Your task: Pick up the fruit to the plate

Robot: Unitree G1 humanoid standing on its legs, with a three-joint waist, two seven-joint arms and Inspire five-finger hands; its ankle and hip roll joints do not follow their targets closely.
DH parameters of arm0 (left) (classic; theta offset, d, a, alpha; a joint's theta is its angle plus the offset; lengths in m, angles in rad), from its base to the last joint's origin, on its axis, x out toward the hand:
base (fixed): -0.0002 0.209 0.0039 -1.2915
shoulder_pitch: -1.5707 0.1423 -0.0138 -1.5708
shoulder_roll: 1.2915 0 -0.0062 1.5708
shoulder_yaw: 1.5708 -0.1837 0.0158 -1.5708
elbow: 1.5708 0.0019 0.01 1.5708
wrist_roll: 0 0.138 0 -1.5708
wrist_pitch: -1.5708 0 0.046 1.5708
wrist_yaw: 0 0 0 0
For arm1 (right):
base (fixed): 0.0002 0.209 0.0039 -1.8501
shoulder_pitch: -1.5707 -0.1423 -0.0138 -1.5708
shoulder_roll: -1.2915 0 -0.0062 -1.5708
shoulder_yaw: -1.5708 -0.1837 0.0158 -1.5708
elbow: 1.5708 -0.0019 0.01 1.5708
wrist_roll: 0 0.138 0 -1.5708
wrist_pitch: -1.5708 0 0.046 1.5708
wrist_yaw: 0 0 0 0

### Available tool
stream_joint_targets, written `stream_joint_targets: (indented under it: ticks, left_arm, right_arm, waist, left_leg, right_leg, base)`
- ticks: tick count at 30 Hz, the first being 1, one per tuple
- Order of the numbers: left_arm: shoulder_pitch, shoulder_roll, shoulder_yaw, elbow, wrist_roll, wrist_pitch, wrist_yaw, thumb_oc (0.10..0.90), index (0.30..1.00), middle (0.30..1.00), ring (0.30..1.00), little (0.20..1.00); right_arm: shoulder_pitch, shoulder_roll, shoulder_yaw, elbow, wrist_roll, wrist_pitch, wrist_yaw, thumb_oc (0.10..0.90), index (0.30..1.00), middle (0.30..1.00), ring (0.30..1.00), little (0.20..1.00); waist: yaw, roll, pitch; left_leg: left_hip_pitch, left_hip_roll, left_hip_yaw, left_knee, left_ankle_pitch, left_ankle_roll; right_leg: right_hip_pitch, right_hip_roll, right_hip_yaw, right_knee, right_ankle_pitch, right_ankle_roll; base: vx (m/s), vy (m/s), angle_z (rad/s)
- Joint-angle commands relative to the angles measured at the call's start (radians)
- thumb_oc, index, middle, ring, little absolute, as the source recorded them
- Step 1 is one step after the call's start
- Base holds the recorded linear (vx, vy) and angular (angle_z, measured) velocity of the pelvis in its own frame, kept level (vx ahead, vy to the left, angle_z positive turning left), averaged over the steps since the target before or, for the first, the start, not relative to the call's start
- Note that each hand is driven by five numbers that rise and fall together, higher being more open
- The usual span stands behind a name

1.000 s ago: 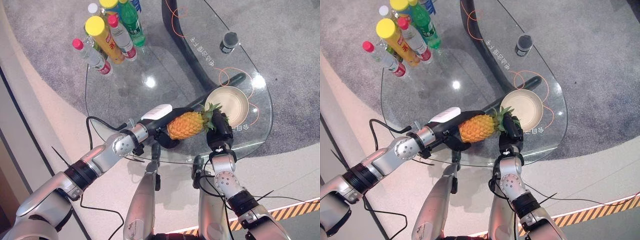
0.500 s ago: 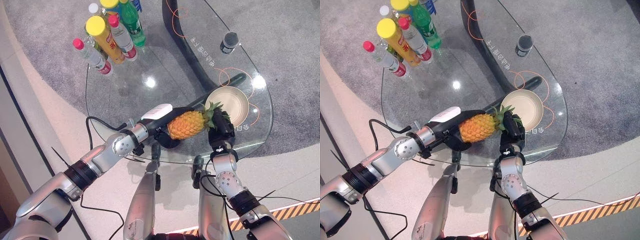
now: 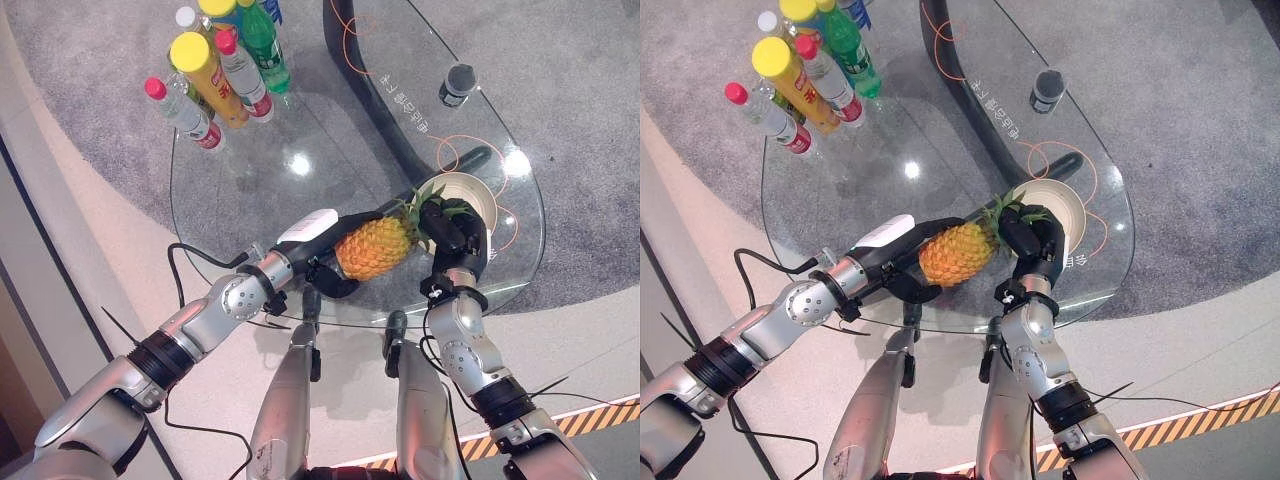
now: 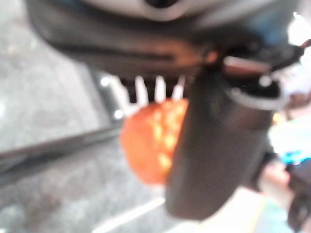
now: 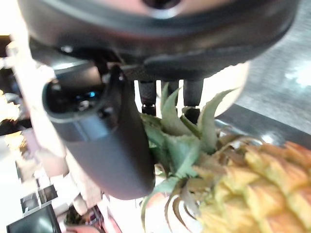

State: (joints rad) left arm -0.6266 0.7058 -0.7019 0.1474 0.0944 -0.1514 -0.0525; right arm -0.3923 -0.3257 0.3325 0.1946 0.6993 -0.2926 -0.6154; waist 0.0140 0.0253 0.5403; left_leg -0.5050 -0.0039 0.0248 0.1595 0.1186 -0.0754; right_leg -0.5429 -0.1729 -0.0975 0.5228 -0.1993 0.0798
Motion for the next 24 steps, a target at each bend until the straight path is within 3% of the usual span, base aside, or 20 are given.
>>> stream_joint_targets:
  ticks: [1,24]
  left_arm:
    - [0.026,-0.060,-0.091,-0.192,0.074,-0.058,-0.028,0.800,0.900,0.900,0.900,0.900]
    - [0.046,-0.070,-0.104,-0.176,0.081,-0.036,-0.004,0.800,0.900,0.900,0.900,0.900]
  right_arm:
    - [-0.214,-0.044,-0.059,-0.245,-0.250,-0.038,-0.007,0.100,0.300,0.300,0.300,0.200]
    - [-0.303,-0.200,-0.080,-0.330,-0.591,0.106,-0.113,0.100,0.300,0.300,0.300,0.200]
  waist:
    - [-0.024,-0.026,-0.020]
    - [-0.031,-0.032,-0.020]
  left_leg:
    - [0.051,-0.063,0.039,0.174,-0.171,0.071]
    - [0.072,-0.053,0.040,0.181,-0.182,0.067]
  right_leg:
    - [0.097,0.034,-0.029,-0.278,0.251,0.018]
    - [0.115,0.046,-0.021,-0.267,0.229,0.021]
  base:
    - [0.00,0.000,0.00]
    - [0.00,0.000,0.00]
